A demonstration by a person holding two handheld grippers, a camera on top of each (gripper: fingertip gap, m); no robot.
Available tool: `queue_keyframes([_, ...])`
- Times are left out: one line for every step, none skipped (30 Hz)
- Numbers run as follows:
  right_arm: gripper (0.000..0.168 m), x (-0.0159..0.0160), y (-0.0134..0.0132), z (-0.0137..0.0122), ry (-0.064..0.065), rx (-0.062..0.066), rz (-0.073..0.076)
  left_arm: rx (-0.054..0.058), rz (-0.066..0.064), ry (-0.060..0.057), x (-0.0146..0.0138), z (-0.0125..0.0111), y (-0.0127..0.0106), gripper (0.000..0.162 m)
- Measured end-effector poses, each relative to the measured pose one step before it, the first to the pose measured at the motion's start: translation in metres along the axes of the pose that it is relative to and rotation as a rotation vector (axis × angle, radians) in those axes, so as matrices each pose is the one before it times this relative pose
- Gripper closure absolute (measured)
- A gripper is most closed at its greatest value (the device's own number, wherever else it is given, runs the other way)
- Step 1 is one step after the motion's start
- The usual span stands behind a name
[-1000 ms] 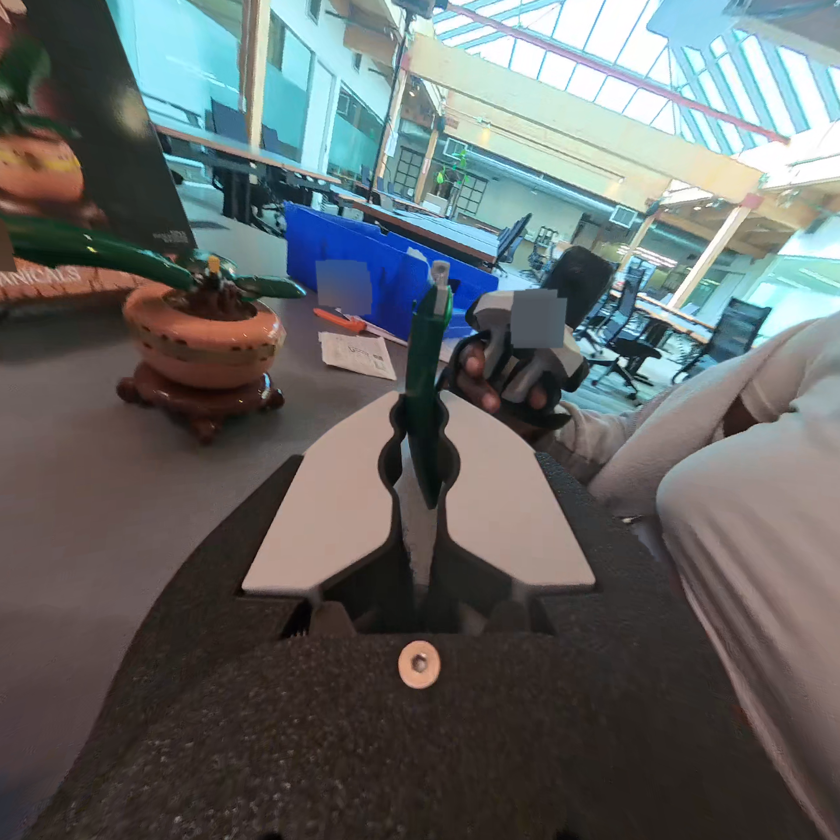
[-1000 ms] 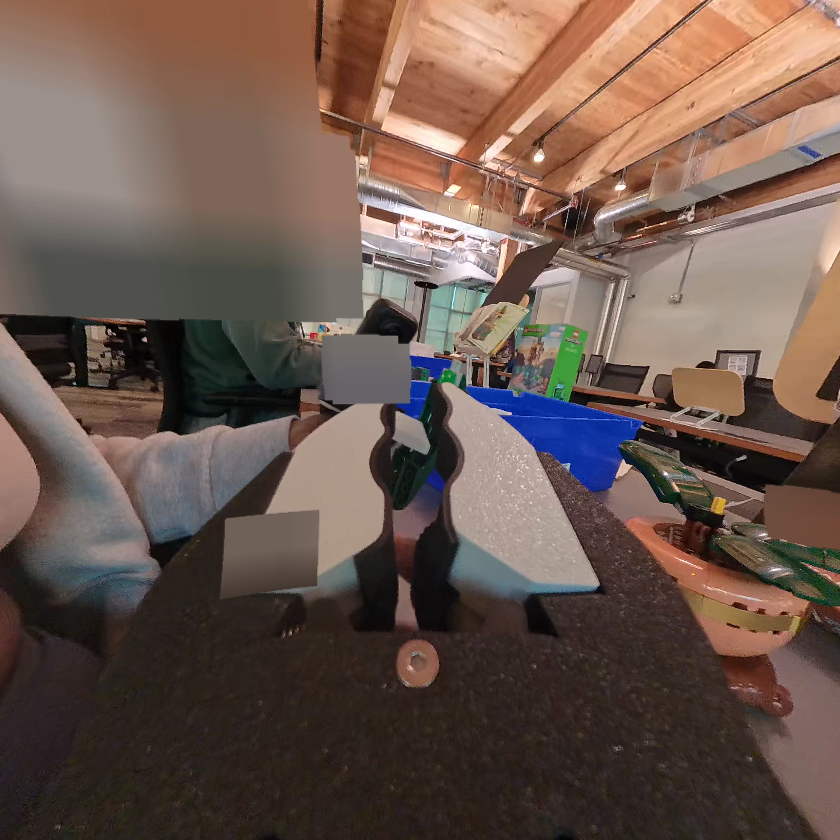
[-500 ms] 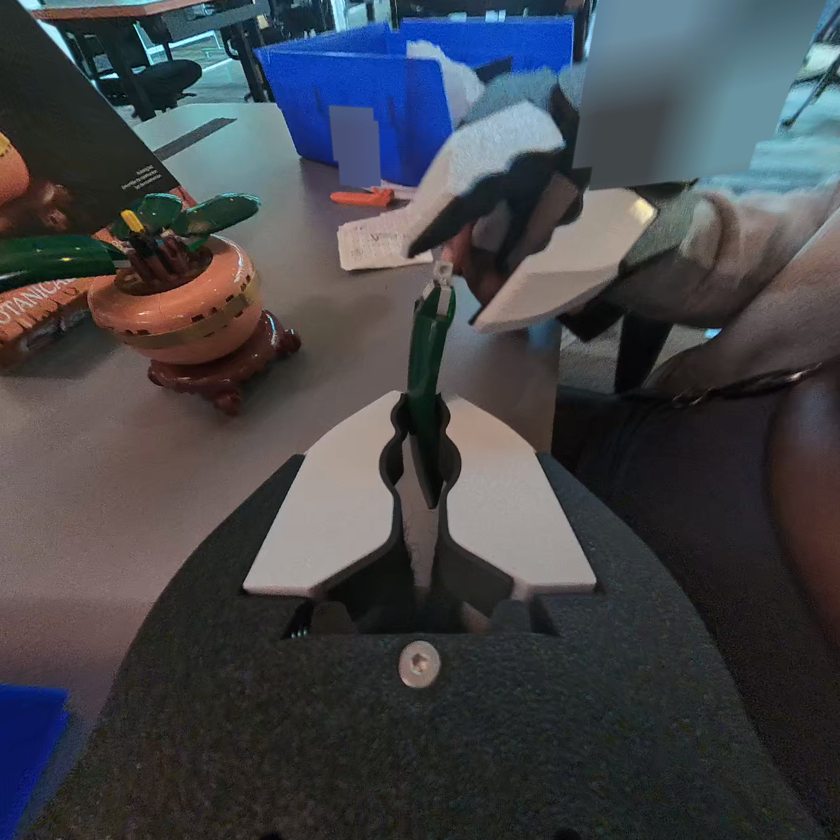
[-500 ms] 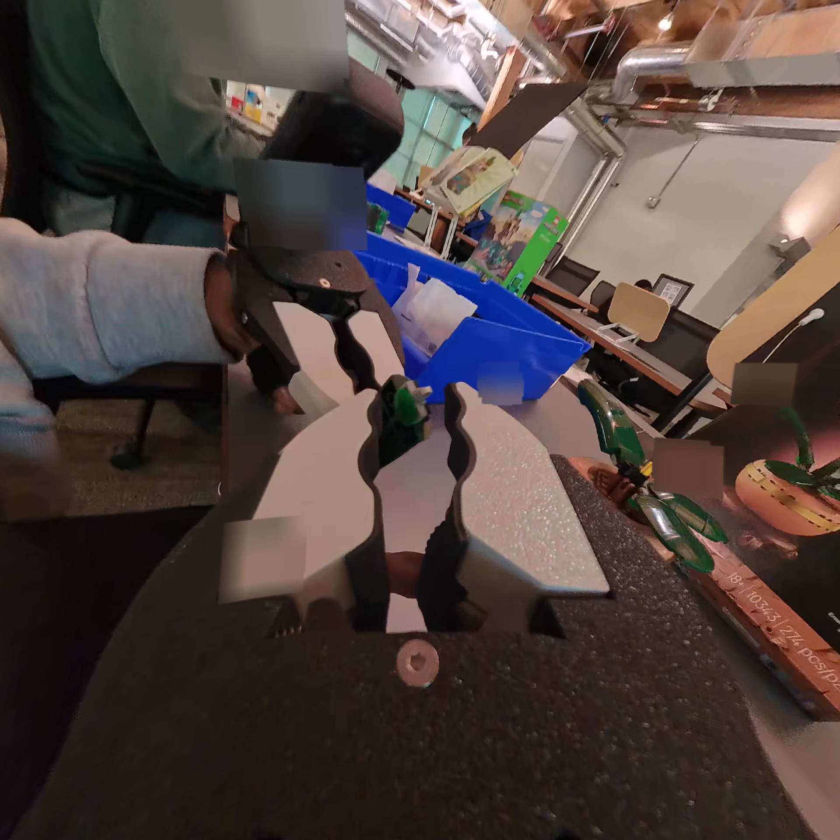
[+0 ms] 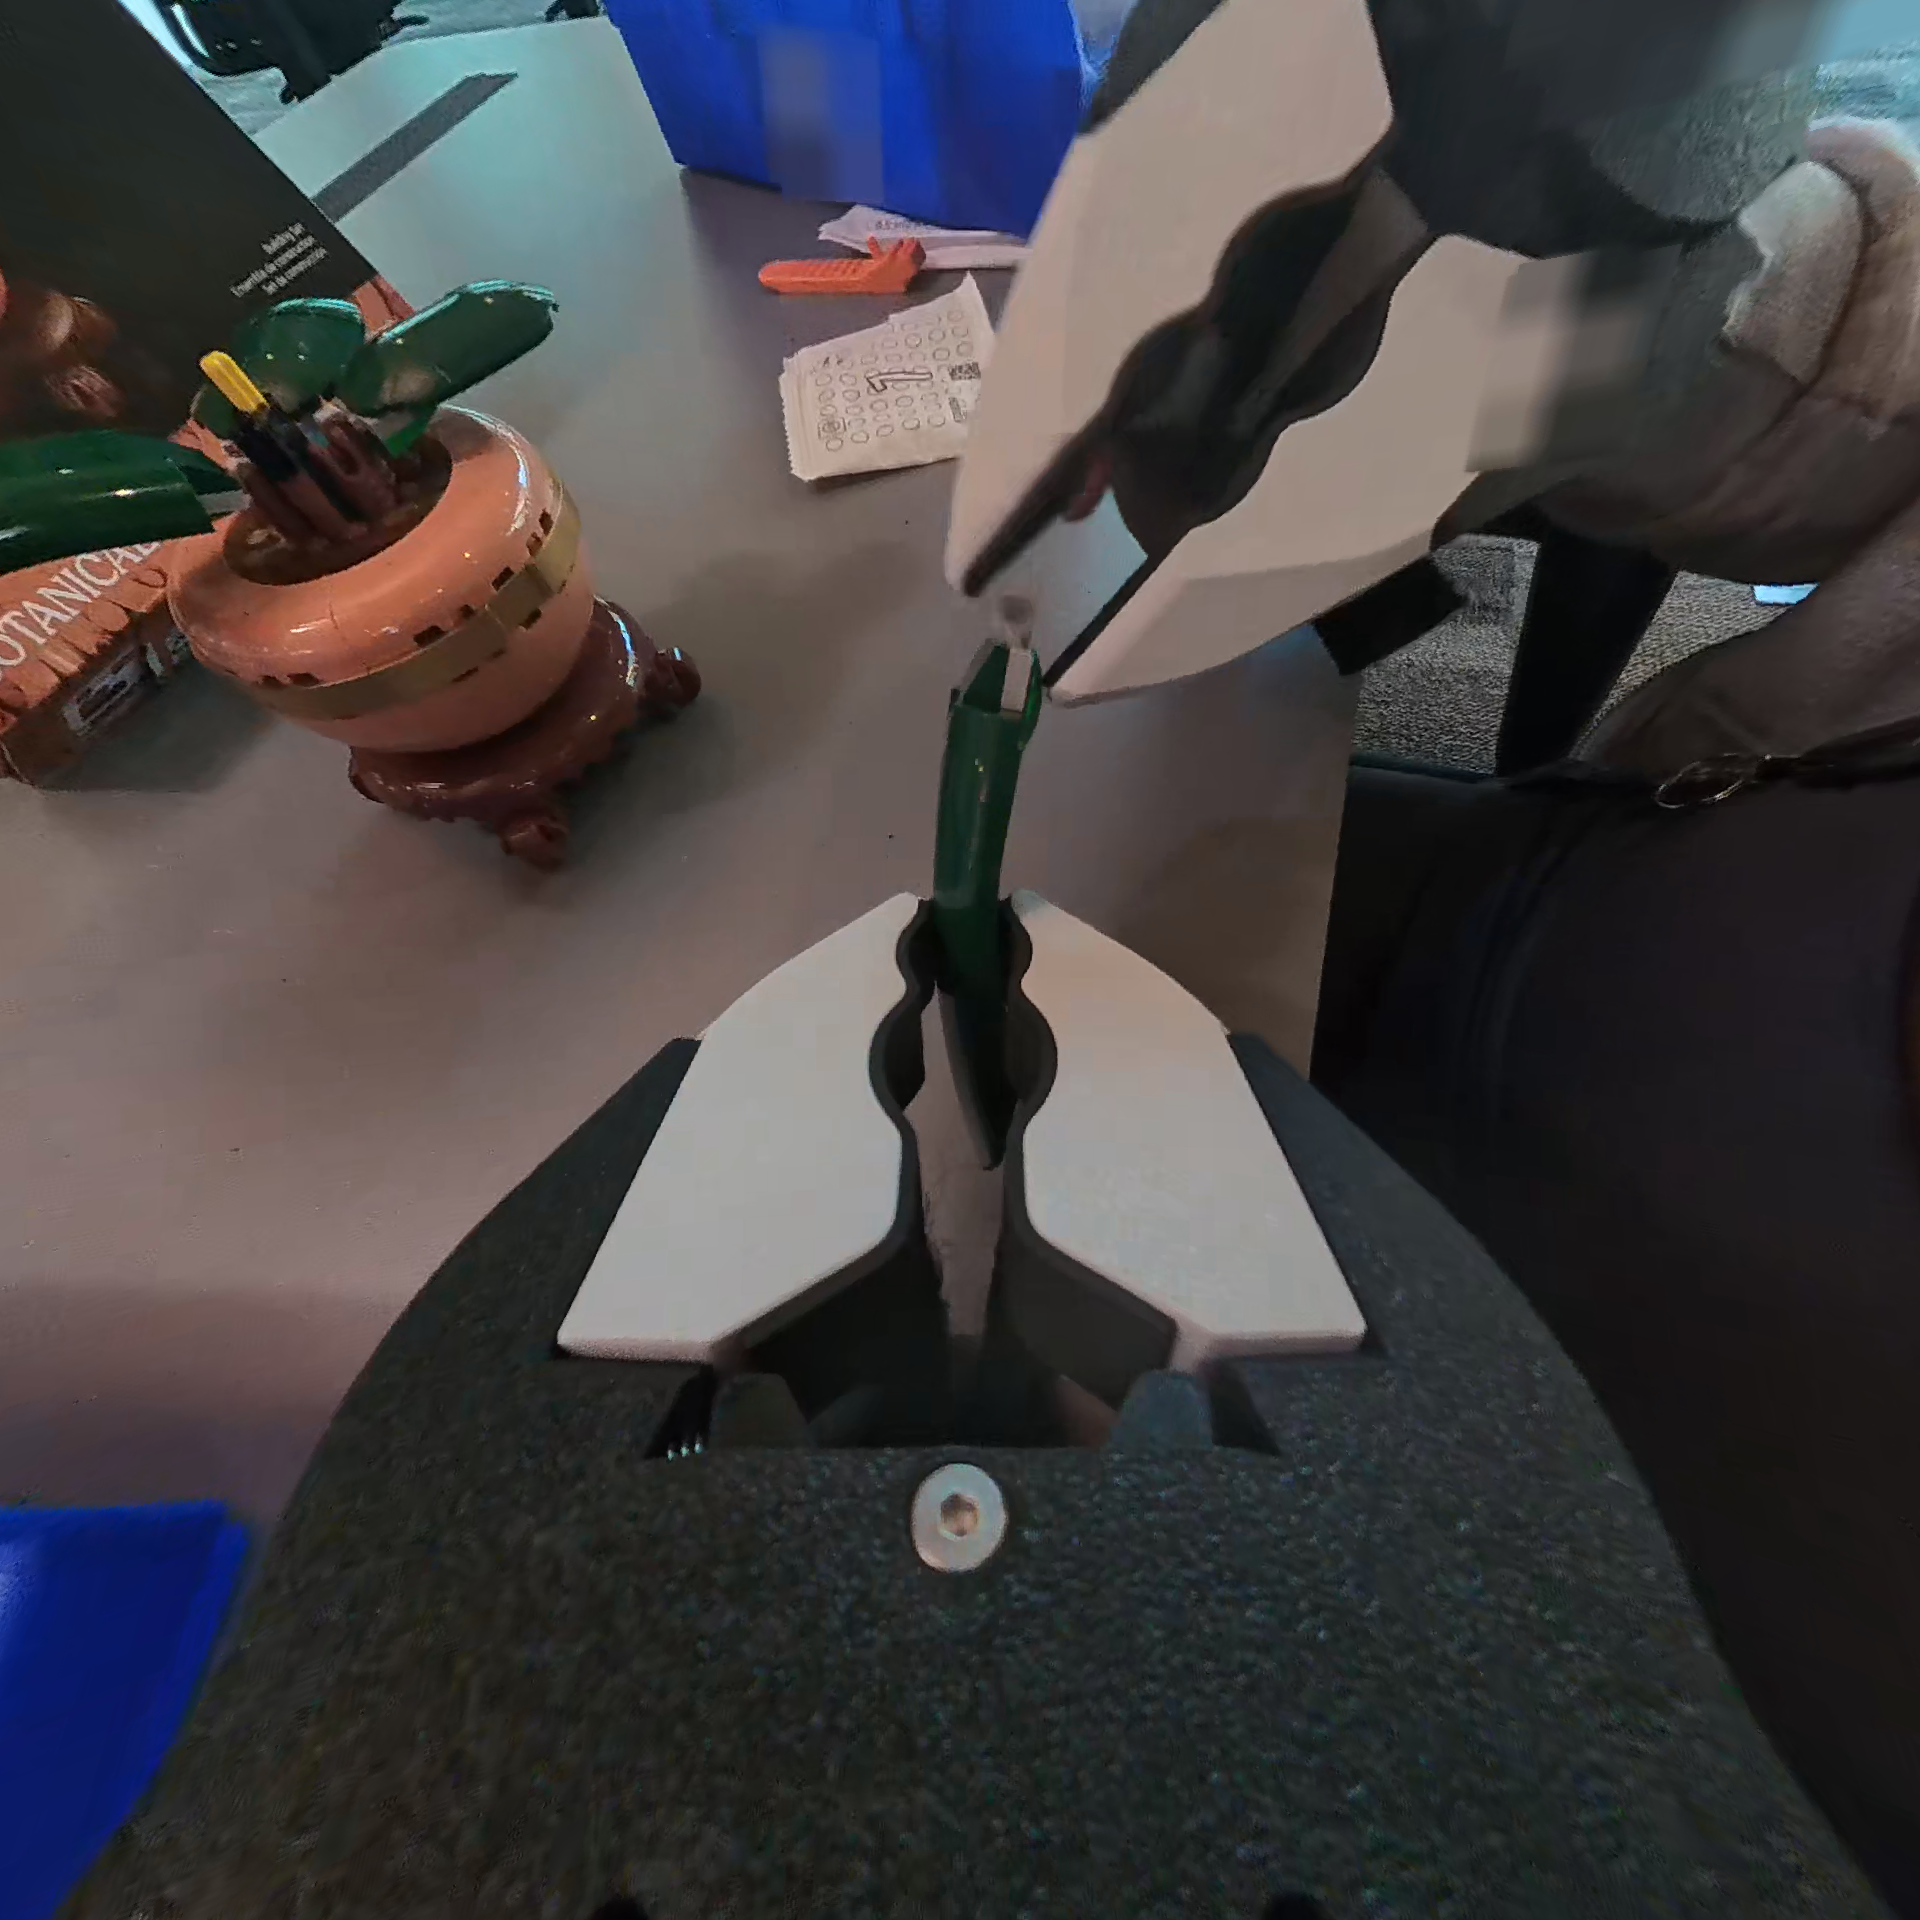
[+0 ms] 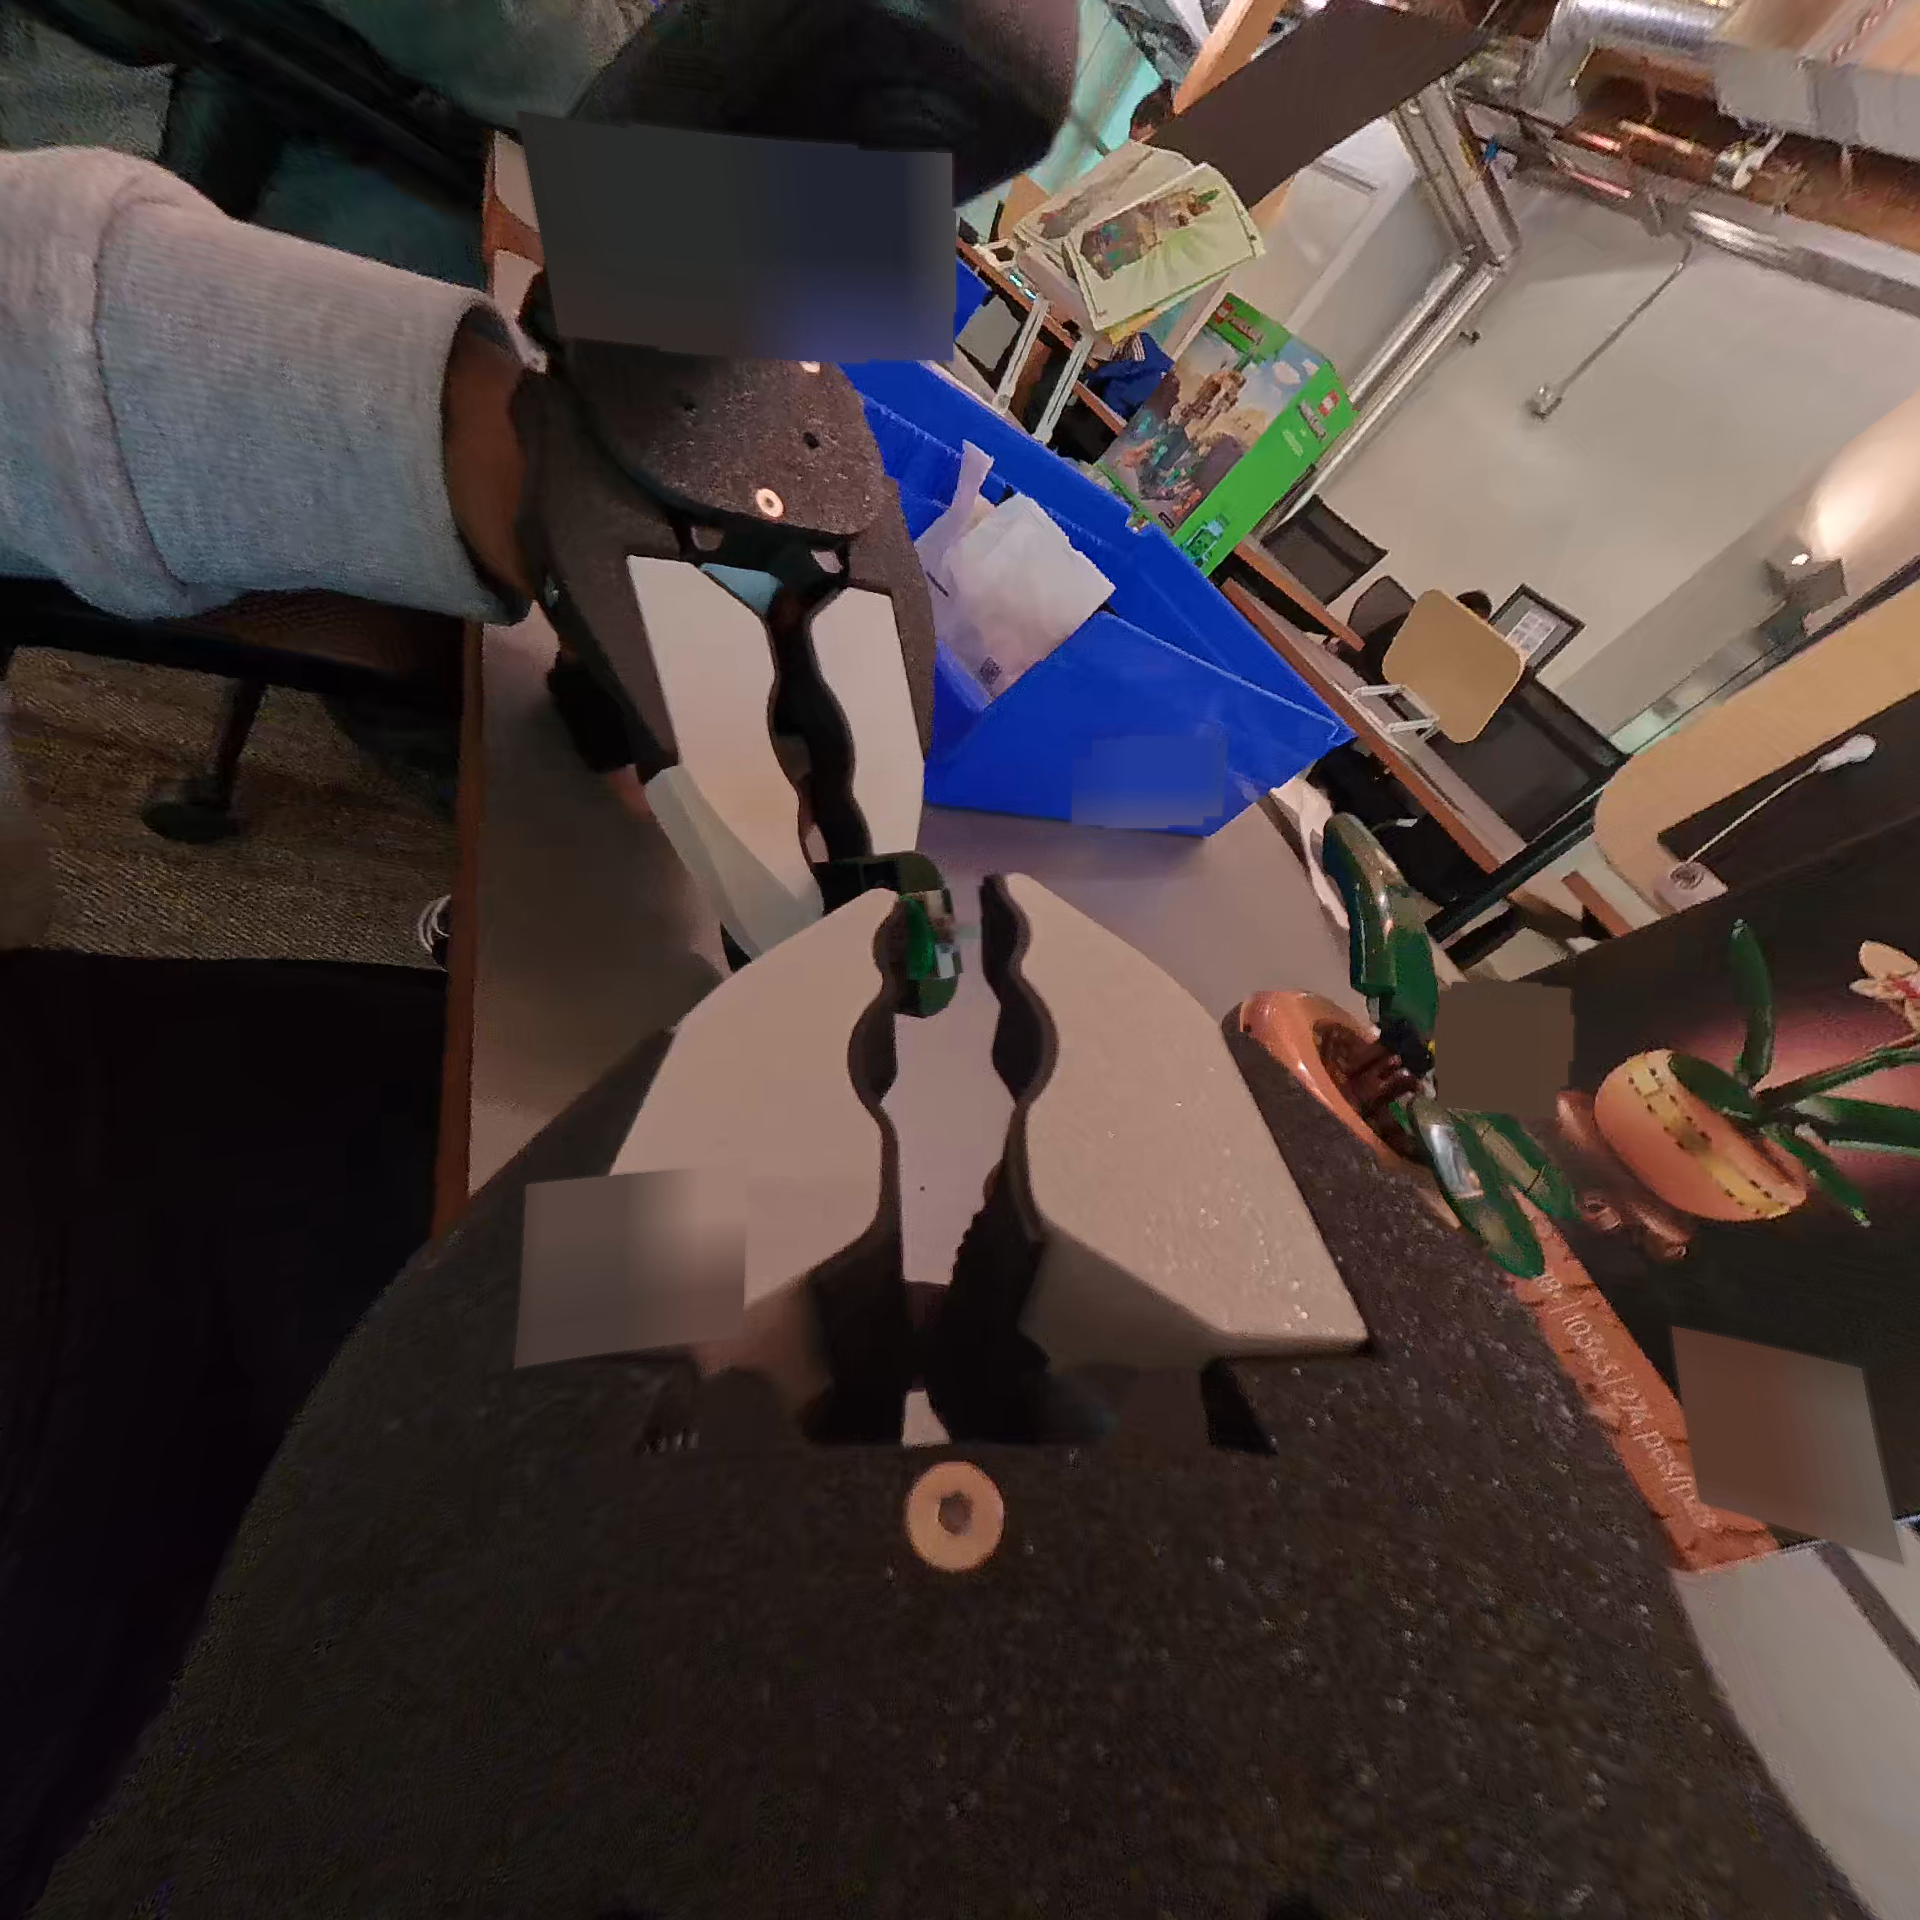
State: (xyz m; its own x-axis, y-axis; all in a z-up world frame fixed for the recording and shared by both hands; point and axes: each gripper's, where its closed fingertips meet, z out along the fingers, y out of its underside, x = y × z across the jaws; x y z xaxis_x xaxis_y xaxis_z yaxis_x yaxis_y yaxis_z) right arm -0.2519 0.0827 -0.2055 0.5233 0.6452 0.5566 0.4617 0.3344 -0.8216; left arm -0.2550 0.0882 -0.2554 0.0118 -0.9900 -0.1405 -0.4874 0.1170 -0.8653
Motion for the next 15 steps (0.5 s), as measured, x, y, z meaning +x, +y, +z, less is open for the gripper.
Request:
queue_keyframes([0.151,0.00045,0.00112,-0.0012,-0.0125,-0.0036,0.0252,-0.0042,0.0069,0.0008,0.00067,0.00043,0.00043,0.152])
queue_keyframes([0.149,-0.00222,0.00239,-0.00103,-0.0308,-0.0143,0.0228,-0.0049,0.0074,-0.002,0.00048,0.00049,0.00053,0.152])
queue_keyframes([0.146,-0.00244,0.00401,-0.00103,-0.0326,-0.0277,0.0127,-0.0066,0.0071,-0.0014,0.00041,0.00066,0.00083,0.152])
queue_keyframes([0.146,0.00104,0.00279,-0.00125,-0.0047,-0.0213,0.0023,-0.0077,0.0067,-0.0005,0.00066,0.00083,0.00079,0.152])
queue_keyframes([0.146,0.00228,0.00132,-0.00108,0.0102,-0.0086,-0.0028,-0.0055,0.0053,-0.0023,0.00029,0.00064,0.0005,0.152])
queue_keyframes([0.15,0.00045,0.00065,-0.00037,0.0002,-0.0016,-0.0029,-0.0028,0.0027,-0.0022,0.00005,0.00037,0.00016,0.152])
queue_keyframes([0.153,-0.00137,0.00047,0.00009,-0.0072,0.0006,-0.0032,-0.0015,-0.0002,-0.0007,-0.00008,-0.00002,0.00014,0.152])
queue_keyframes([0.153,-0.00135,0.00094,0.0006,-0.0045,-0.0037,-0.0065,-0.0008,-0.0014,-0.0006,-0.00027,0.00006,0.0001,0.152])
queue_keyframes([0.153,-0.00107,0.00197,0.00092,-0.0017,-0.013,-0.0111,-0.0008,0.0004,0.0002,-0.00018,0.0001,0.00016,0.152])
queue_keyframes([0.153,-0.00146,0.00271,0.00113,-0.0046,-0.0182,-0.0149,-0.0005,0.0035,0.0005,0.00025,0.00011,0.00013,0.152])
queue_keyframes([0.153,-0.00188,0.00183,0.00113,-0.0049,-0.0131,-0.0157,-0.0013,0.0045,-0.0001,0.00029,0.00012,0.00015,0.152])
queue_keyframes([0.155,-0.00093,0.00014,0.00069,0.0023,-0.0003,-0.0121,-0.0014,0.0033,-0.0005,0.00013,0.00014,0.00019,0.152])
queue_keyframes([0.155,0.00015,-0.00089,0.00009,0.0047,0.0071,-0.0062,0.0006,0.0008,-0.0003,0.0,0.00004,-0.0001,0.152])
queue_keyframes([0.156,-0.00094,-0.00086,-0.00015,-0.0092,0.0046,0.0059,0.0012,-0.0011,0.0007,-0.00016,-0.00024,-0.00013,0.152])
queue_keyframes([0.157,-0.00073,-0.00043,-0.00022,-0.0137,0.0004,0.0177,0.0004,0.0,0.0017,0.0,0.00008,-0.00015,0.152])
